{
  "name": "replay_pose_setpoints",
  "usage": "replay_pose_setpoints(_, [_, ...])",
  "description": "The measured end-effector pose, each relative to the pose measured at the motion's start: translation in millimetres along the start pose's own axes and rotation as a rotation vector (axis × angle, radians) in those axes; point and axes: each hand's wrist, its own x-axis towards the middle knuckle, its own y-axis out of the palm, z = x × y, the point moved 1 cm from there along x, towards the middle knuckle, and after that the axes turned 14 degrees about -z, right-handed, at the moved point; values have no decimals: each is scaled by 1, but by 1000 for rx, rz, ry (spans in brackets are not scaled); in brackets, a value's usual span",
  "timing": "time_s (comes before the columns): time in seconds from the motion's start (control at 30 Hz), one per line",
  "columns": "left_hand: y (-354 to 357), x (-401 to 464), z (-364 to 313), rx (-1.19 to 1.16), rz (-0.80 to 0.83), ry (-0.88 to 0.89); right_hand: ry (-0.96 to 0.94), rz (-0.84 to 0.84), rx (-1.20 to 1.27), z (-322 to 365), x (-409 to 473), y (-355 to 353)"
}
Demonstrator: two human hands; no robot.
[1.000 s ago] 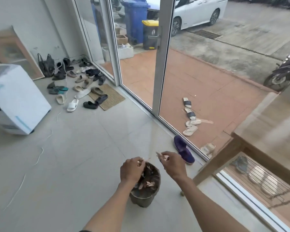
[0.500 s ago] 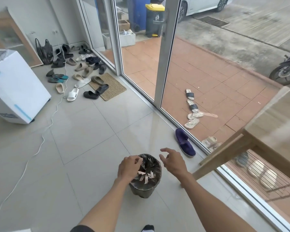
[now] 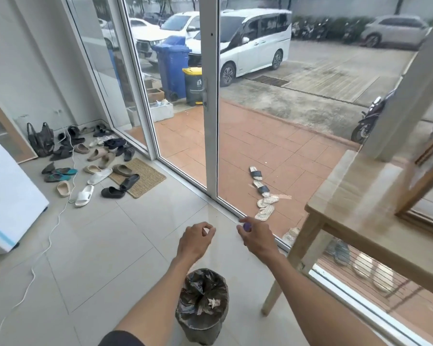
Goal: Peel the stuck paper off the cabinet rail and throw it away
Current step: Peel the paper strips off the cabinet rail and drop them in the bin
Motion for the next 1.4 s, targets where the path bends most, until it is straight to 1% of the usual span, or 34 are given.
replay_pose_setpoints(0.13, [7, 8, -60, -64, -20, 91, 28, -112, 23, 0, 13, -52])
replay_pose_setpoints(0.33, [49, 2, -148, -114, -6, 257, -2, -242, 62, -17, 18, -137])
replay_pose_setpoints(0.43, [77, -11, -195, -118, 25, 334, 22, -310, 97, -40, 14, -185])
replay_pose_setpoints(0.53, [109, -30, -243, -134, 63, 405, 51, -406, 51, -70, 8, -233])
replay_pose_setpoints(0.77, [175, -95, -338, -167, 168, 553, 230, -555, 46, -144, -26, -335])
replay_pose_setpoints(1.03, [232, -160, -401, -178, 269, 652, 431, -730, -8, -213, -72, -409])
replay_pose_setpoints(1.2, [259, -191, -424, -165, 307, 696, 495, -800, -81, -239, -89, -434])
replay_pose_setpoints(1.3, [273, -201, -435, -172, 292, 699, 515, -832, -98, -252, -90, -442])
replay_pose_setpoints(1.4, [281, -207, -450, -190, 239, 685, 520, -863, -121, -261, -87, -449])
